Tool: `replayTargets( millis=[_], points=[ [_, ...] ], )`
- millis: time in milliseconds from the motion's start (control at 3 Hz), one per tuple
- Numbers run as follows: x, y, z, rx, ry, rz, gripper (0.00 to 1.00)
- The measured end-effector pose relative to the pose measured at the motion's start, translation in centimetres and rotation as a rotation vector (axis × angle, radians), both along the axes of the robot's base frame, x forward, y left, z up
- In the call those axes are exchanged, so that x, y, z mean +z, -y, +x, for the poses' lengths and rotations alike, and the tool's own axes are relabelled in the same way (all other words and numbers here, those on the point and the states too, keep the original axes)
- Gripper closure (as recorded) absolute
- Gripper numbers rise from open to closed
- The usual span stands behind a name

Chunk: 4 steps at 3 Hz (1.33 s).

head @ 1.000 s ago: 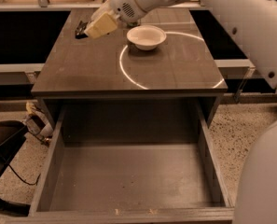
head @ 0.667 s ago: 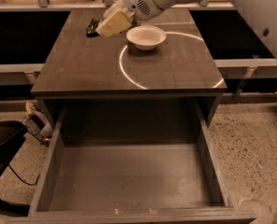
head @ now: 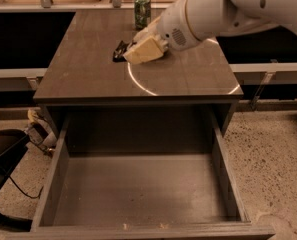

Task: Place rxbar chocolate into top drawer

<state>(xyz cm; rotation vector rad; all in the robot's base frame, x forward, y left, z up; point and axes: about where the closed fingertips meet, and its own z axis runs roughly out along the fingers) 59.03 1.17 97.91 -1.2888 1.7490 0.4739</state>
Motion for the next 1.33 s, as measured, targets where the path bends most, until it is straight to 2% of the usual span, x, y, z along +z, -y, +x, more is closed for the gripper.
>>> replayTargets(
  millis=[333, 667, 1000, 1333],
  points=[
    [-3.9, 2.0, -2.5, -0.036, -0.046, 0.019, 1.0],
    [-8.6, 3.8, -4.9, -0.035, -0.087, 0.058, 1.0],
    [-15.7, 6.1, -8.5, 0.022, -0.143, 0.085, 1.0],
    [-20.0, 7.3, -10.4, 0.06, -0.182, 0.102, 1.0]
  ],
)
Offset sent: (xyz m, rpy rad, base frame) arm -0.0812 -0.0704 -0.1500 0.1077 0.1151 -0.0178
